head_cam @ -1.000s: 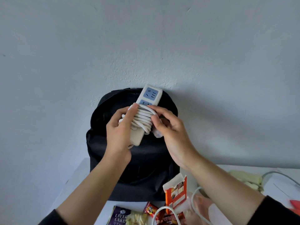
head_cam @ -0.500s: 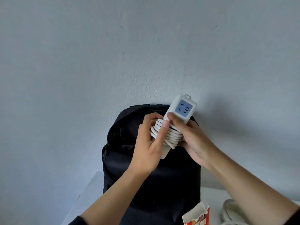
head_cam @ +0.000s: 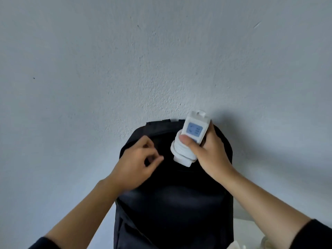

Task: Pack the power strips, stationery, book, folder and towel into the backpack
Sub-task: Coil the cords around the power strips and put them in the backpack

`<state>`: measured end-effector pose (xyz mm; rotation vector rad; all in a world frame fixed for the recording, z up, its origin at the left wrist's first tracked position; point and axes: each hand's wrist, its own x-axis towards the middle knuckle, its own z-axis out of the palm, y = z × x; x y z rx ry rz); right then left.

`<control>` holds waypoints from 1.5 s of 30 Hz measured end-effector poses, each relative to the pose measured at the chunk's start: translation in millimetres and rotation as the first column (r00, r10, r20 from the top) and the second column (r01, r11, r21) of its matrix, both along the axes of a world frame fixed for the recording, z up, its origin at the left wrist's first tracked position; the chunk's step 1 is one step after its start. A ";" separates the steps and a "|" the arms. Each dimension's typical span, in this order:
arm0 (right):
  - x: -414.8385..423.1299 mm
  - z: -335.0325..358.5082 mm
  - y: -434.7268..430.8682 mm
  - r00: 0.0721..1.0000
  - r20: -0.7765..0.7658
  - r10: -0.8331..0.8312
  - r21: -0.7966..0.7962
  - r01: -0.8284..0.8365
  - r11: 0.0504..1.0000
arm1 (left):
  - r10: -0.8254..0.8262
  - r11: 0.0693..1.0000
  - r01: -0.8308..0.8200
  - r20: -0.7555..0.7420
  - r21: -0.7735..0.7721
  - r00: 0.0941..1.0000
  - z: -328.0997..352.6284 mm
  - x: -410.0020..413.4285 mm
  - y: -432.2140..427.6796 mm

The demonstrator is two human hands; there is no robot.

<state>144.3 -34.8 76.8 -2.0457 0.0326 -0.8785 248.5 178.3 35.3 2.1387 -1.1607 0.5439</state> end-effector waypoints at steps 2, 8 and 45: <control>2.9 -14.7 -2.0 0.998 -0.031 -0.046 -0.150 0.040 0.988 | 0.034 0.962 -0.035 0.009 0.271 0.999 -17.4 -4.5 3.5; 8.8 -37.8 -12.1 0.990 -0.123 -0.065 -0.318 0.023 0.948 | -0.028 0.873 0.119 -0.194 0.474 0.981 -30.4 -24.9 28.3; -15.9 -50.2 11.9 0.752 -0.632 -0.189 -0.486 -0.195 0.852 | 0.252 0.921 -0.268 0.092 0.284 0.963 -45.7 -30.3 -15.9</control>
